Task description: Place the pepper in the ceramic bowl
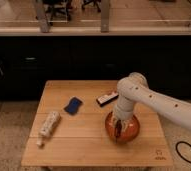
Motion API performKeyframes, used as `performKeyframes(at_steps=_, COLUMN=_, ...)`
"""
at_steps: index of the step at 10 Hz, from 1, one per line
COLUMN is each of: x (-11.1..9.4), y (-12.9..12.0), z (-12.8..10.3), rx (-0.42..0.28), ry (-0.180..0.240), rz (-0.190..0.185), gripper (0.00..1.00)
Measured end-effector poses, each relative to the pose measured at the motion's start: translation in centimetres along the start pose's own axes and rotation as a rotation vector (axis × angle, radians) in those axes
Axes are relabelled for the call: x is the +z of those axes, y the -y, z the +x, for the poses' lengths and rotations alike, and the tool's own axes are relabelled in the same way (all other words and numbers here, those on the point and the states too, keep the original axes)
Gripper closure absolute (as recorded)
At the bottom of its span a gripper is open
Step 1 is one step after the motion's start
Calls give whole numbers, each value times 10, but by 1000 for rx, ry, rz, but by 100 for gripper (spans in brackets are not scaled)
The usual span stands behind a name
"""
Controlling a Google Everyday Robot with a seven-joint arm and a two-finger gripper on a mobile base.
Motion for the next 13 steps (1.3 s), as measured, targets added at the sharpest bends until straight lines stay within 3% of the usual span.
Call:
performKeyframes(at_steps=5, x=2, y=1, z=-1, rx=-5, ry=3, rz=-12, gripper=26)
performKeyframes(at_steps=6, x=2, y=1, z=0, rx=-4, ry=2, rz=-12, gripper=22)
performKeyframes(at_steps=13, x=0, y=-2, z=5, rx=0, ry=-3, rz=-2, gripper=20)
